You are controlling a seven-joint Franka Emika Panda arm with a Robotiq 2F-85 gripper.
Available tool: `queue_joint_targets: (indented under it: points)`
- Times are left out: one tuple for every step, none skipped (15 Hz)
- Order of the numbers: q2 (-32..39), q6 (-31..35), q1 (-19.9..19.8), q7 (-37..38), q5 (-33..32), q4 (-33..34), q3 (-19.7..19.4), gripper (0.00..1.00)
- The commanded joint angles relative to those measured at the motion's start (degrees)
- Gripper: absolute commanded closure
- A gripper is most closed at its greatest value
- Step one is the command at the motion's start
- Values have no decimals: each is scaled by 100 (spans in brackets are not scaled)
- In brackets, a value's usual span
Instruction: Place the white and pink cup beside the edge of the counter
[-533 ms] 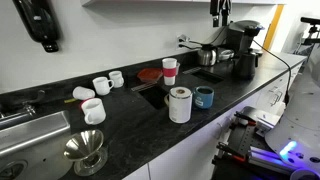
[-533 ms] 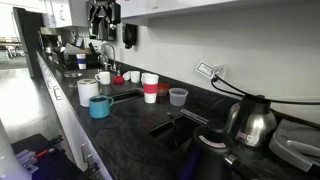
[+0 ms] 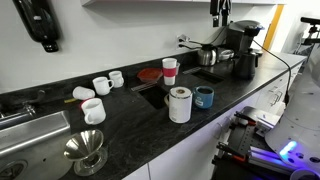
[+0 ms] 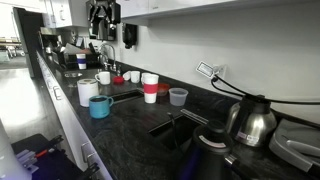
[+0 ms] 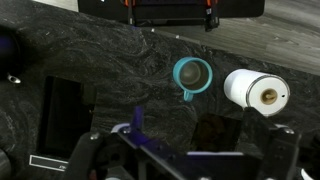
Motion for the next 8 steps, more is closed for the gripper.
queue_joint_targets:
  points:
    - [7,-9,-41,-17,14,11,29,0]
    - [7,-9,-41,-17,14,11,29,0]
    - [7,-9,-41,-17,14,11,29,0]
    - [7,-9,-41,-17,14,11,29,0]
    - [7,-9,-41,-17,14,11,29,0]
    - [6,-9,-41,-17,14,11,29,0]
    - [7,-9,-41,-17,14,11,29,0]
    - [-32,27,-56,44,26,-30,37,0]
